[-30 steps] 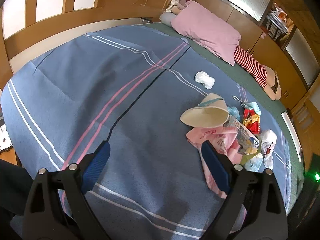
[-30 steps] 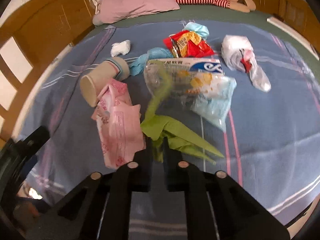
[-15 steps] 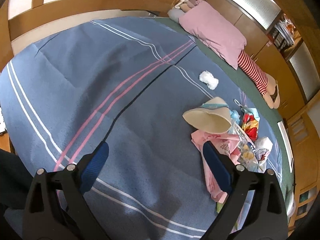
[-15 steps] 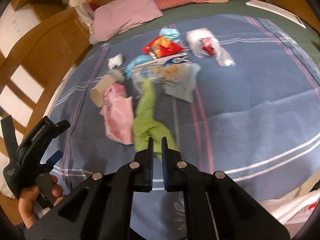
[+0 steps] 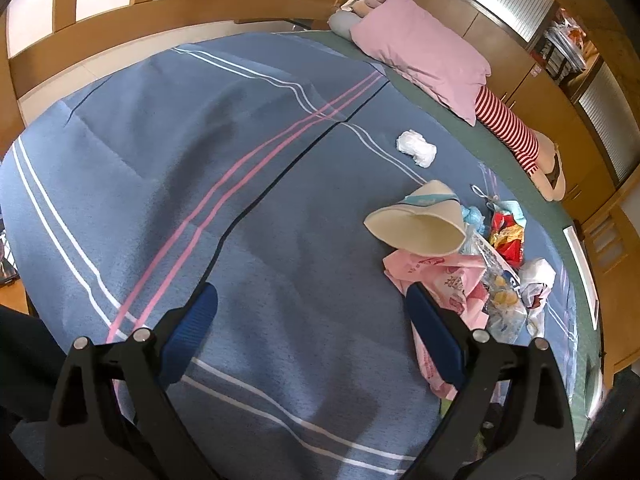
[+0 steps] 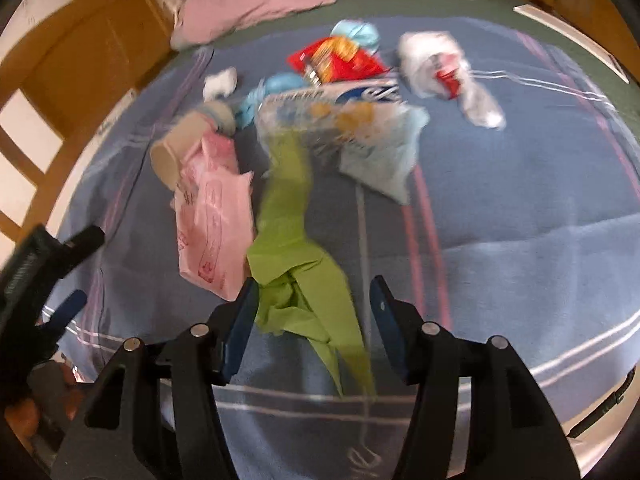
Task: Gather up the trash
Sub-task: 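Grasp the green cloth with the right tool and lift it, then grasp the pink paper bag with the left tool and lift it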
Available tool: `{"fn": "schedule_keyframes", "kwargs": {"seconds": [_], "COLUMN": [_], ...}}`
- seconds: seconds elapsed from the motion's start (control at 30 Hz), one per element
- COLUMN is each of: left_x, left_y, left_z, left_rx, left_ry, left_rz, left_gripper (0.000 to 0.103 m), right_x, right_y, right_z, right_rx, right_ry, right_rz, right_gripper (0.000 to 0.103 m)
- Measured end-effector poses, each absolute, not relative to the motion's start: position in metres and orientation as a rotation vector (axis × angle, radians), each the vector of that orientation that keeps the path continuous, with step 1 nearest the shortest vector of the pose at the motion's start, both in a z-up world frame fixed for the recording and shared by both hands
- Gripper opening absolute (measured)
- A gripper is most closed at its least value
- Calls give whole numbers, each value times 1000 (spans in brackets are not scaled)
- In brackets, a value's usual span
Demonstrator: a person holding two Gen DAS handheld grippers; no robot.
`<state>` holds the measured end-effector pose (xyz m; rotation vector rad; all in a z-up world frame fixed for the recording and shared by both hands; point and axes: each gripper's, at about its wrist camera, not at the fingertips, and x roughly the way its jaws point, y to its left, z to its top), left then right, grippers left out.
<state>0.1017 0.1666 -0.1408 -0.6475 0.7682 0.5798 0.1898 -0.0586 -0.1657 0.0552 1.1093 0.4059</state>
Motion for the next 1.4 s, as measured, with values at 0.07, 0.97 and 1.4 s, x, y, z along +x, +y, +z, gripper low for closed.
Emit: {"fn": "schedule_keyframes", "kwargs": {"seconds": [0.07, 0.97, 1.4], "left_x": [101, 100, 107], "left_y": [167, 167, 159], "left_z": [-141, -141, -140], "left_rx": [-647, -657, -635], "left_ry": [769, 768, 777], "left_rz": [581, 573, 486], "left_gripper": [95, 95, 95], "right_x": [188, 152, 151], "right_y": [-51, -87, -109], "right_z": [-170, -144, -147], "right_rx": [27, 158, 208], "right_ry": [1116, 1100, 1097], "right_rz": [416, 464, 411], "right_gripper": [57, 34, 34]}}
